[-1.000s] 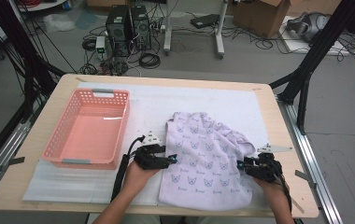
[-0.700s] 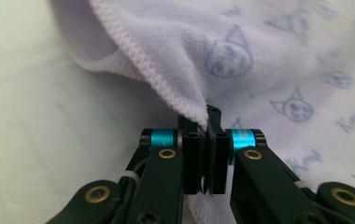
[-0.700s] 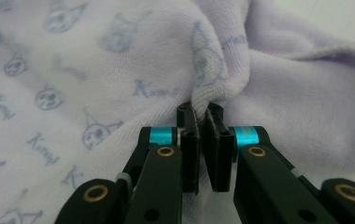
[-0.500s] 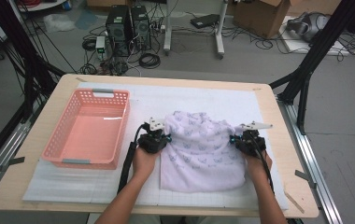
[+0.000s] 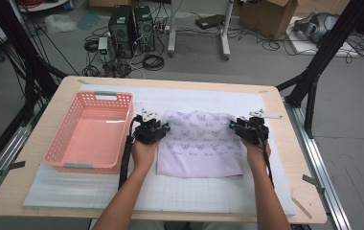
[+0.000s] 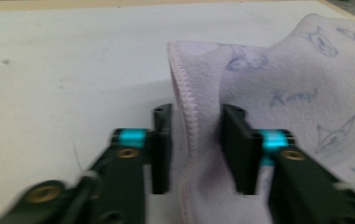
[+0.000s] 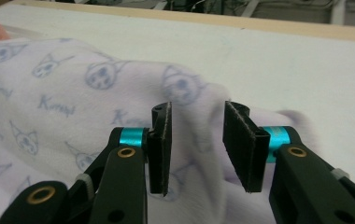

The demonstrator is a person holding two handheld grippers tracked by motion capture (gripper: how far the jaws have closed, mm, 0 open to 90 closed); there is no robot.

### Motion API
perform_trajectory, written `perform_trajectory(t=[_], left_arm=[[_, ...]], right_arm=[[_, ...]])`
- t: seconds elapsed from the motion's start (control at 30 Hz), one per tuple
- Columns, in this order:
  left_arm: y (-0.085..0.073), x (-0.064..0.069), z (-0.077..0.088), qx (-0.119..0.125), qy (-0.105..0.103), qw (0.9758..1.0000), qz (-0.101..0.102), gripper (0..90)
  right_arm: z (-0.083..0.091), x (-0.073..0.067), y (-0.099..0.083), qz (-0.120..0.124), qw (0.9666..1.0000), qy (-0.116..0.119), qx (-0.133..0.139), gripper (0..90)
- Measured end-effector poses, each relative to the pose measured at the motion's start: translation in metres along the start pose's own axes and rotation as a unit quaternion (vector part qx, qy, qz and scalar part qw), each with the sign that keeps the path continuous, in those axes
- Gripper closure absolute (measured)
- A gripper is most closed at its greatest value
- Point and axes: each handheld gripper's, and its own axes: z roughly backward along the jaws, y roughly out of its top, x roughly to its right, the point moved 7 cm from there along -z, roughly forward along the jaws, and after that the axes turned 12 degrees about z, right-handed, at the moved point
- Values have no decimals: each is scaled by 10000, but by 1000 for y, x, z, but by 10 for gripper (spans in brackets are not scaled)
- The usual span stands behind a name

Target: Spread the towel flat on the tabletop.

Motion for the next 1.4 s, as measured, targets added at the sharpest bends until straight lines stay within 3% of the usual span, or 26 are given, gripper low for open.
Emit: perform_trajectory(t=[0.1,0.23,0.27,0.37,0.4,0.47,0.5,0.57,0.73,0.9,0.97,1.07,1.1,1.13,1.17,1.23,1.33,1.37,1.4], left_arm=[[-7,5,9,-51,-86,9997,-225,501],[-15,6,17,-187,-162,9993,-297,444],[-19,8,23,-219,-390,9988,-174,438],[-24,9,28,-267,-533,9981,-155,422],[-28,12,34,-331,-742,9966,-136,422],[-32,15,38,-403,-909,9948,-202,420],[-32,15,38,-403,-909,9948,-202,415],[-40,18,45,-476,-1092,9924,-301,407],[-56,17,53,-647,-1043,9913,-485,374],[-66,14,59,-708,-966,9918,-447,366],[-71,18,65,-771,-1021,9905,-509,367],[-79,22,65,-1049,-963,9873,-708,374],[-81,24,65,-1040,-853,9867,-911,372],[-81,24,65,-1040,-853,9867,-911,377],[-83,27,65,-1024,-632,9858,-1168,383],[-83,28,66,-975,-566,9856,-1263,451],[-84,30,67,-957,-723,9841,-1309,735],[-85,32,68,-968,-816,9820,-1405,834],[-85,32,68,-968,-816,9820,-1405,846]], right_arm=[[22,11,-9,77,9997,-238,-72,631],[44,16,-31,-51,9996,-186,-201,628],[50,16,-37,-61,9996,-143,-229,627],[63,12,-51,-78,9995,26,-316,620],[65,9,-55,-65,9993,76,-366,617],[70,5,-65,74,9987,150,-481,611],[70,5,-65,74,9987,150,-481,611],[77,-4,-79,75,9977,250,-627,610],[89,-17,-86,55,9971,427,-626,598],[98,-29,-88,99,9962,646,-571,559],[98,-31,-92,83,9959,644,-624,539],[100,-29,-91,-17,9968,564,-559,534],[100,-29,-91,-20,9970,525,-567,534],[100,-28,-92,22,9972,461,-595,535],[99,-27,-92,59,9971,428,-620,535],[98,-27,-94,34,9970,427,-643,535],[97,-27,-96,28,9969,421,-664,538],[95,-27,-97,28,9967,402,-705,552],[95,-27,-97,28,9967,402,-705,552]])
